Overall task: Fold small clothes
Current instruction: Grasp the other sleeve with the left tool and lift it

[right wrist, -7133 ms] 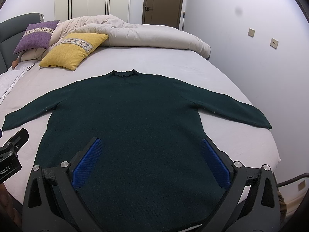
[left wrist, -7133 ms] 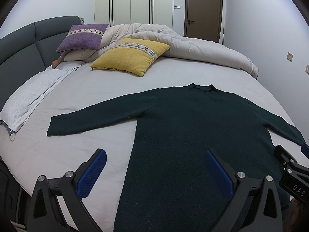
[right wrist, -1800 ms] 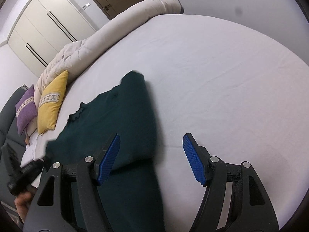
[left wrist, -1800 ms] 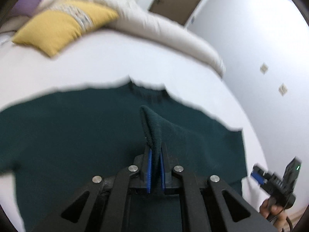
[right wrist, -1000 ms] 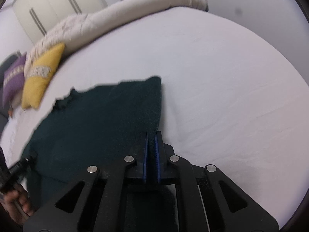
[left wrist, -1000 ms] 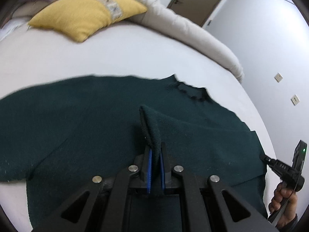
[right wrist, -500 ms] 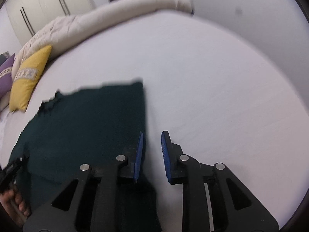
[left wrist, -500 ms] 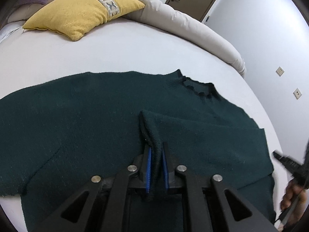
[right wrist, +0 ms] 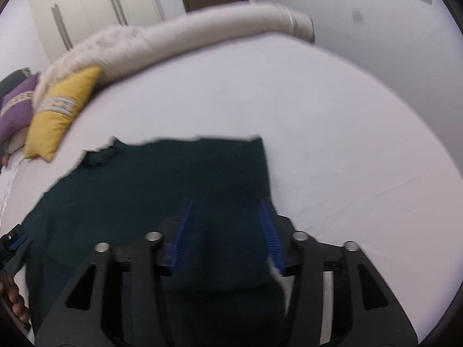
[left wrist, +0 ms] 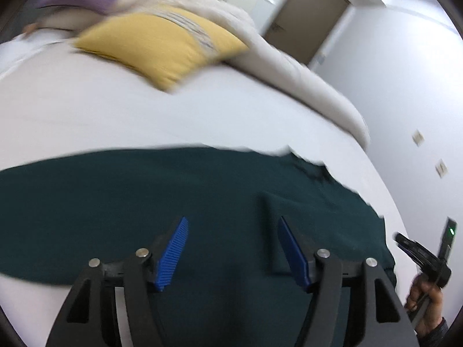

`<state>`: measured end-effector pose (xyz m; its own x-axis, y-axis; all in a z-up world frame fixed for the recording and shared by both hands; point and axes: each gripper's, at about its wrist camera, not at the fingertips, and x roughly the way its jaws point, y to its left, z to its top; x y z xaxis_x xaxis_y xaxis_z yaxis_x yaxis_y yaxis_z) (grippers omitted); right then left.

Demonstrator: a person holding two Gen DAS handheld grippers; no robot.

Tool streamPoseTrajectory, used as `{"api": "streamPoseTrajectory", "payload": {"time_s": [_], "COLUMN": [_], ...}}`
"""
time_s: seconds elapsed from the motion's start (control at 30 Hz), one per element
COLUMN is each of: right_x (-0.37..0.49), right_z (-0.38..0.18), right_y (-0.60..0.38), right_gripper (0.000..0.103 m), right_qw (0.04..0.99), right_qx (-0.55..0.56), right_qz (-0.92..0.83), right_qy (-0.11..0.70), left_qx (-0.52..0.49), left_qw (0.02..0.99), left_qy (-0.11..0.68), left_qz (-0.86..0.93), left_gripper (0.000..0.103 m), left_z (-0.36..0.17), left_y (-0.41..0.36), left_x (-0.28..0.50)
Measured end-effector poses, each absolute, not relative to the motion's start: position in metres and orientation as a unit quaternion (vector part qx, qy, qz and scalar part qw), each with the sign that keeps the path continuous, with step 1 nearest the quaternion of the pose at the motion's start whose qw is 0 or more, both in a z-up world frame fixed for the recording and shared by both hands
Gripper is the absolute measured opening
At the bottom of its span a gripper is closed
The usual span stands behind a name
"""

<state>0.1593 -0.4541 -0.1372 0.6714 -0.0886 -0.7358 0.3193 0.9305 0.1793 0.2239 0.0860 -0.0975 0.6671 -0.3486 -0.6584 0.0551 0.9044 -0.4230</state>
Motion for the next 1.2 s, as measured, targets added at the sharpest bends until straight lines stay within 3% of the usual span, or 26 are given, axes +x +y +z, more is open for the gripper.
{"api": "streamPoseTrajectory", "payload": {"time_s": [0.07,0.33,0.43,0.53,0.67,0.7,0.8,1.0,1.2], "right_x": [0.144,0.117,0.112,0.107,0.1,0.097,0.101,0.086,0.07], "right_z": [-0.121,-0.093,-0.099,-0.105,-0.112,-0.113,-0.121,-0.117,-0.118], "right_y": [-0.438,-0.344,-0.315,-0.29,-0.272,-0.27,-0.271,-0.293,-0.331], "right_gripper": [0.072,0.072,0.072,0.072,0.072,0.072,0.072,0.072,0.072], "right_qw": [0.912,0.914,0.908,0.904,0.901,0.9,0.897,0.901,0.9], "right_qx": [0.153,0.155,0.154,0.148,0.144,0.146,0.161,0.178,0.206], "right_qz": [-0.099,0.005,0.027,0.035,0.044,0.045,0.047,0.044,0.026], "right_qy": [0.367,0.375,0.388,0.4,0.407,0.407,0.408,0.393,0.384], "left_qx": [-0.21,-0.297,-0.328,-0.363,-0.313,-0.295,-0.317,-0.295,-0.219], "left_qw": [0.898,0.865,0.848,0.84,0.848,0.852,0.846,0.879,0.917], "left_qy": [0.38,0.357,0.363,0.338,0.371,0.378,0.385,0.348,0.334], "left_qz": [-0.071,0.189,0.204,0.22,0.213,0.21,0.189,0.136,-0.008], "left_gripper": [0.067,0.07,0.069,0.062,0.053,0.04,0.017,0.014,0.014], "left_z": [-0.095,-0.127,-0.145,-0.143,-0.15,-0.149,-0.149,-0.098,-0.04], "left_y": [0.139,0.362,0.398,0.415,0.393,0.389,0.391,0.333,0.189], "left_x": [0.206,0.127,0.118,0.108,0.121,0.127,0.132,0.134,0.163]}}
